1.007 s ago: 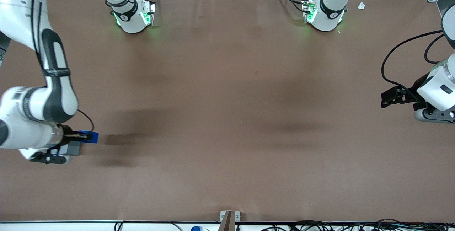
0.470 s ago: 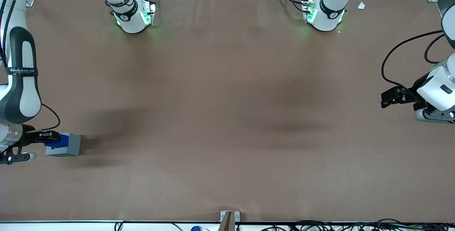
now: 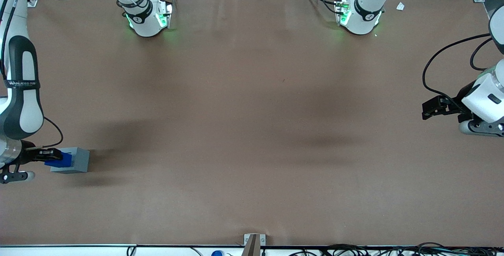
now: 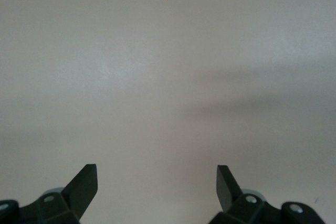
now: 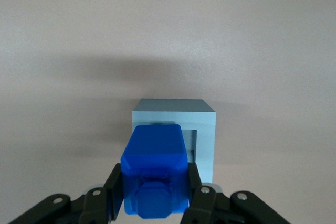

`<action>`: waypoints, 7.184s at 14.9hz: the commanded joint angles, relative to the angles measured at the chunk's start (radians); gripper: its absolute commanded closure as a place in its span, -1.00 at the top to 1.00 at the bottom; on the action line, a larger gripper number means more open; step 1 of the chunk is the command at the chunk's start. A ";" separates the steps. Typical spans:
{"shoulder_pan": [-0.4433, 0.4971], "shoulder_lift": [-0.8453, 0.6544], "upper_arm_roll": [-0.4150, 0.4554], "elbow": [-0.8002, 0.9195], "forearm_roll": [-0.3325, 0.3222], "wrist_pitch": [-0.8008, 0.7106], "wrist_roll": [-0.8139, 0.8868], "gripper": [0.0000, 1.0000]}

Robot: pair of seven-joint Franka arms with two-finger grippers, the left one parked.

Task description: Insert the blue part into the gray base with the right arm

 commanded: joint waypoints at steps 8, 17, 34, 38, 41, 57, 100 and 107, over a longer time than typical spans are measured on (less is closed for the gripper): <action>-0.022 0.008 0.012 -0.003 -0.005 -0.005 0.001 -0.99; -0.037 0.031 0.012 -0.003 -0.005 -0.002 -0.001 -0.99; -0.036 0.059 0.013 -0.003 0.003 0.004 0.021 -0.99; -0.036 0.068 0.013 0.000 0.004 0.004 0.022 -0.99; -0.033 0.072 0.013 0.002 0.004 0.002 0.057 -0.99; -0.037 0.088 0.018 0.005 0.004 0.011 0.021 -0.99; -0.074 0.063 0.025 0.138 0.111 -0.020 -0.071 -0.99; -0.064 -0.065 0.022 -0.119 0.102 0.243 -0.124 -0.99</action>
